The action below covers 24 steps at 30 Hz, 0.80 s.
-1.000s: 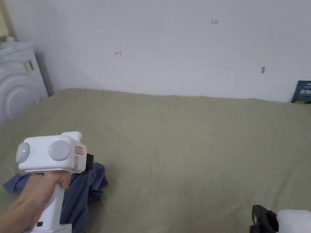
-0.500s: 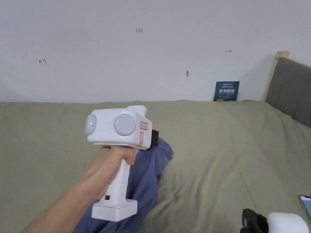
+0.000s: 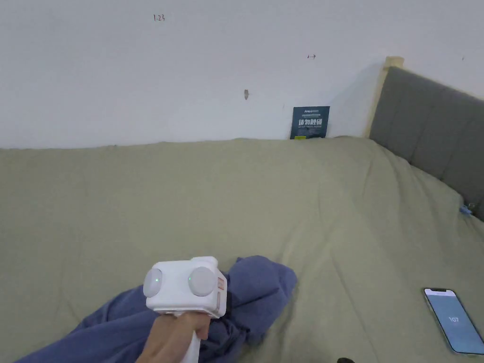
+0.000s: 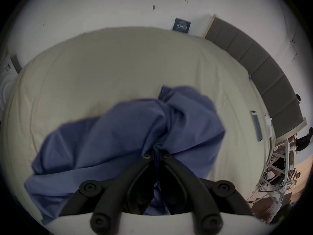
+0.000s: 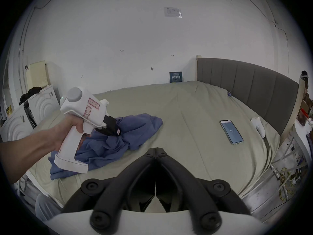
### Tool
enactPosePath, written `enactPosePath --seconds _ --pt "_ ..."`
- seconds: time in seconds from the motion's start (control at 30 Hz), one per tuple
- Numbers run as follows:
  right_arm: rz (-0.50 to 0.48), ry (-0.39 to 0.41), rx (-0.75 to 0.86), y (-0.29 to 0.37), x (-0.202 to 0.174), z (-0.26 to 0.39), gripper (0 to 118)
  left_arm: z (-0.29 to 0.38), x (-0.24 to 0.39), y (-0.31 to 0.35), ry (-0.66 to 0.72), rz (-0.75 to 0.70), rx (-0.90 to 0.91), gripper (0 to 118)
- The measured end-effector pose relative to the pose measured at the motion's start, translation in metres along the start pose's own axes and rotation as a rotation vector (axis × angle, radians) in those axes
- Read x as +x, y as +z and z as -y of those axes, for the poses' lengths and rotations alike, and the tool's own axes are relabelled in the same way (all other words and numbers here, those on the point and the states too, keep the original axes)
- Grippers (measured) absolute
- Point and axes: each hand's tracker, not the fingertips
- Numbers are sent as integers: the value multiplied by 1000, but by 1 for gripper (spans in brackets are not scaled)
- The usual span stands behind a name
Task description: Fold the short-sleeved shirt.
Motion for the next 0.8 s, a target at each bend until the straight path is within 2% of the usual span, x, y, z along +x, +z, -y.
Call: enactPosePath --seconds 0.03,0.07,0.1,0.13,0.17,0.4,0.53,0.57,0.6,0.63,0.67,0.7,0.8 --pt "2 -3 -6 -2 1 0 0 6 3 11 0 3 12 2" --pt "2 -7 -7 -2 1 1 0 7 2 15 3 10 39 8" --pt "1 -10 -8 -3 1 1 0 8 0 20 4 15 63 29" --pt "3 -12 -11 -3 1 0 0 9 -1 25 -10 22 69 88" --pt "-2 -14 -7 -3 1 0 0 12 -3 30 -20 18 72 118" --pt "-31 21 67 13 -5 -13 0 59 -31 158 -59 -91 286 112" --pt "-51 48 98 26 -11 -25 0 117 -59 266 3 -153 485 102" --pt "-54 59 110 30 -14 -28 0 130 -73 284 23 -151 537 95" --pt "-62 61 126 35 -15 -31 0 144 -80 302 32 -159 562 77" --pt "-78 69 148 40 -18 -34 0 159 -86 323 38 -171 588 37" --pt "-79 76 155 43 -20 -36 0 172 -91 339 46 -180 626 6" --pt "-77 81 163 46 -23 -38 0 187 -92 353 59 -213 649 0" --pt "-103 95 192 58 -30 -40 0 226 -102 386 57 -336 770 0"
